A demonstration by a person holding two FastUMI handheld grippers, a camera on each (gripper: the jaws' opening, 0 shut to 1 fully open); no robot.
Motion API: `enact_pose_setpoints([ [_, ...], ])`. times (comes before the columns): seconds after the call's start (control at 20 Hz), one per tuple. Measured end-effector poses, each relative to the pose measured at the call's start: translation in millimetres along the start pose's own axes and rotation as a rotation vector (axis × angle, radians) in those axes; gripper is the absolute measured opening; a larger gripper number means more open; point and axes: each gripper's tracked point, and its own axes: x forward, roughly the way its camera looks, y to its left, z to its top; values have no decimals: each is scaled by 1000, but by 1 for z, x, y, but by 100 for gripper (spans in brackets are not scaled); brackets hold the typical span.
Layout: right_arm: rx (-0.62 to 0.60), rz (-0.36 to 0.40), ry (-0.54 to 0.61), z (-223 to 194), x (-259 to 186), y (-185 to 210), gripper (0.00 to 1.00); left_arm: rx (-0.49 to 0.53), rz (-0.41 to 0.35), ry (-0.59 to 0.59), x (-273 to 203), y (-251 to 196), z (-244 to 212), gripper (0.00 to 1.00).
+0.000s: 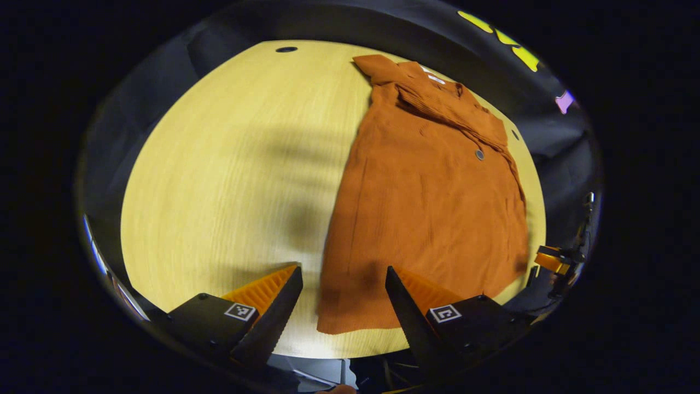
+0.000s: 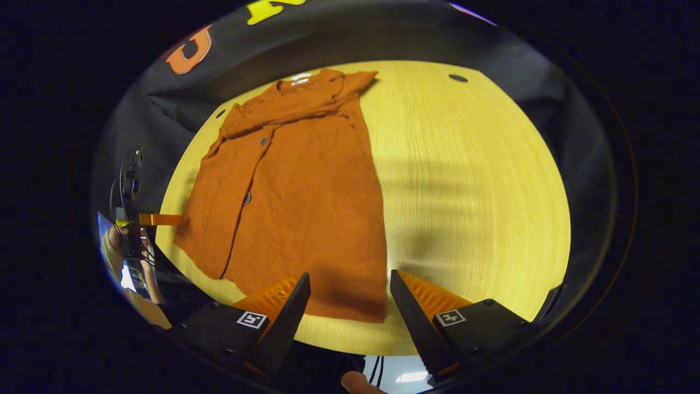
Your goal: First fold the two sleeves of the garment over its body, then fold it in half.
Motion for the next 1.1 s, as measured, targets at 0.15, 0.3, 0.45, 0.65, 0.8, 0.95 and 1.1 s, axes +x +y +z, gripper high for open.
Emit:
enact_pose_setpoints([
  [0.15,72,84,121,-22,6,-2,95,11,-87,100,-22,-4,-1,97],
  [0.3,167,114,179,-24,14,-12,95,-22,-145,141,-39,-4,-2,94],
  [0.45,279,187,171,-2,19,-3,97,-86,-194,178,-44,-7,-8,91],
  [0.65,309,235,211,4,25,12,92,-67,-201,206,-48,-4,-13,70],
  [0.8,282,224,222,9,32,19,90,-45,-190,218,-49,-5,-19,87],
  [0.95,237,213,246,5,35,27,82,-40,-192,239,-46,-9,-27,55],
  [1.1,192,198,257,1,39,31,45,-39,-185,245,-44,-9,-30,39],
])
